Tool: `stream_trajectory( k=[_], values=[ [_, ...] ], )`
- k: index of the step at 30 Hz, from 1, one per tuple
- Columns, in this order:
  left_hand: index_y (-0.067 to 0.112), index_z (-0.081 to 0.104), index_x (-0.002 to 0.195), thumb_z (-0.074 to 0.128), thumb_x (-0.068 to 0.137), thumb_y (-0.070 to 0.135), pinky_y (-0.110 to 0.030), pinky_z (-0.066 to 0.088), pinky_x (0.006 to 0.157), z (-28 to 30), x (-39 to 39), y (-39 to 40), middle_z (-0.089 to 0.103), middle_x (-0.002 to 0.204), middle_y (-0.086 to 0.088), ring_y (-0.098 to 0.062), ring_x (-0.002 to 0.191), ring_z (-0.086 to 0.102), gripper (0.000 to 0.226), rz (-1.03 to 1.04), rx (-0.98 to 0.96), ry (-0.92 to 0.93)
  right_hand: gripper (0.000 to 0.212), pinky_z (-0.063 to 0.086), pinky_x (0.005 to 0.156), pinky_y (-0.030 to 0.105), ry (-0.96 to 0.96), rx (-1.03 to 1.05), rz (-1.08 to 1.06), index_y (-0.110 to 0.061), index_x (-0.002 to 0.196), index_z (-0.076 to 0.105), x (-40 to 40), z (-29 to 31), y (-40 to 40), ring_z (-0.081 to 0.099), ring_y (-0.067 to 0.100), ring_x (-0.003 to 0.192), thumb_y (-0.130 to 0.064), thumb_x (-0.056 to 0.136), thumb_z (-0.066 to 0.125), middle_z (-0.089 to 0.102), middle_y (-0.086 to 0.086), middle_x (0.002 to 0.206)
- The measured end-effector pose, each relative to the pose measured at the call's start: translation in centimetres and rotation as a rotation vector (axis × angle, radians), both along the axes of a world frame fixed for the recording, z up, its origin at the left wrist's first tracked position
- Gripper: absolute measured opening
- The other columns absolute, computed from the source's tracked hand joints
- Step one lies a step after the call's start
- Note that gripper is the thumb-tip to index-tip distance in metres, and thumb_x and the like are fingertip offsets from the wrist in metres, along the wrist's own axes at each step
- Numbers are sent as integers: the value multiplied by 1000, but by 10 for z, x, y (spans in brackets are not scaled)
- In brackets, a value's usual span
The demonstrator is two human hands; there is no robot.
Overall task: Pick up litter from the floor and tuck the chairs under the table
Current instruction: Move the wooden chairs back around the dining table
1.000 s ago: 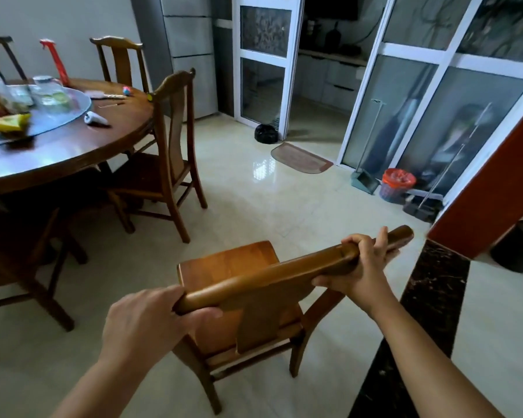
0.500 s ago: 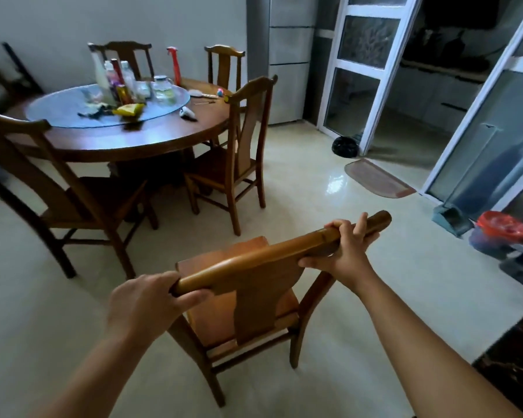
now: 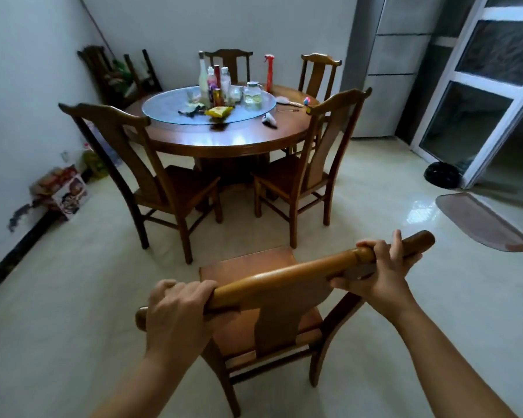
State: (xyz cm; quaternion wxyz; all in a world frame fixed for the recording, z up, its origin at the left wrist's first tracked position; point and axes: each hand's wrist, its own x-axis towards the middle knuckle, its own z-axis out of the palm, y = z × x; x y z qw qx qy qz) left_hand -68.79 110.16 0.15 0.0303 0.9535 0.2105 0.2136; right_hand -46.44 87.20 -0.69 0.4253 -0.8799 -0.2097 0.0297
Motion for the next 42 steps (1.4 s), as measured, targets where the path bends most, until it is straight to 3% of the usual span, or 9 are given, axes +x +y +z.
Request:
stream_trajectory(
  k=[2,5,9,12,17,22,32,37,42],
  values=[
    [27,67,94,74,66,52,-50,31,93,-2,2,-18,69,88,2,-27,88,63,38,155,-71,-3,75,23,110,60,-4,-17,12,-36,114,43,3,0,-2,-17,33,141,-39,52,85,-20,-9,153],
    [28,65,103,78,65,43,-64,18,101,-7,6,-34,64,103,-3,-34,111,47,43,311,-202,32,72,30,107,59,6,-16,15,-37,111,43,4,-1,-4,-8,36,142,-33,54,87,-19,-12,153],
    [20,68,93,85,56,36,-70,21,91,-10,11,-34,67,94,-7,-40,97,55,44,284,-169,-45,70,34,105,59,-26,42,49,-42,105,41,6,-6,-5,-3,37,142,-33,52,86,-17,-9,154],
    [20,67,89,88,52,36,-61,25,87,-10,14,-26,68,91,-5,-37,91,57,45,250,-141,-76,70,35,103,59,-63,87,52,-46,104,39,5,-9,2,-3,38,142,-43,48,81,-16,-8,154],
    [20,66,91,50,65,64,-42,15,86,-11,22,12,67,91,-4,-35,91,56,53,197,-113,-104,72,35,100,59,-107,124,17,-44,106,39,4,-13,23,-4,40,141,-60,43,70,-15,-2,155],
    [20,65,93,47,64,66,-41,16,88,-12,40,59,67,93,-4,-35,95,56,57,156,-82,-93,81,32,100,68,-121,113,-38,-36,110,41,9,-18,56,-8,43,140,-74,41,60,-14,4,155],
    [20,64,94,51,65,64,-37,16,89,-16,90,150,67,92,-2,-34,93,58,54,62,-27,-99,73,37,99,63,-167,137,-92,-36,108,39,40,-19,131,-1,39,141,-63,45,66,-12,9,154],
    [23,64,95,82,59,45,-57,22,92,-19,125,195,67,94,-1,-33,98,56,46,23,-60,-94,74,36,100,63,-190,127,-117,-31,112,42,70,-22,169,4,40,140,-59,49,69,-12,9,154],
    [23,63,94,84,57,41,-64,26,92,-18,163,230,67,94,0,-33,96,55,47,0,-68,-117,73,36,102,56,-183,132,-121,-35,109,40,109,-22,205,3,39,140,-57,47,72,-13,5,153]
  ],
)
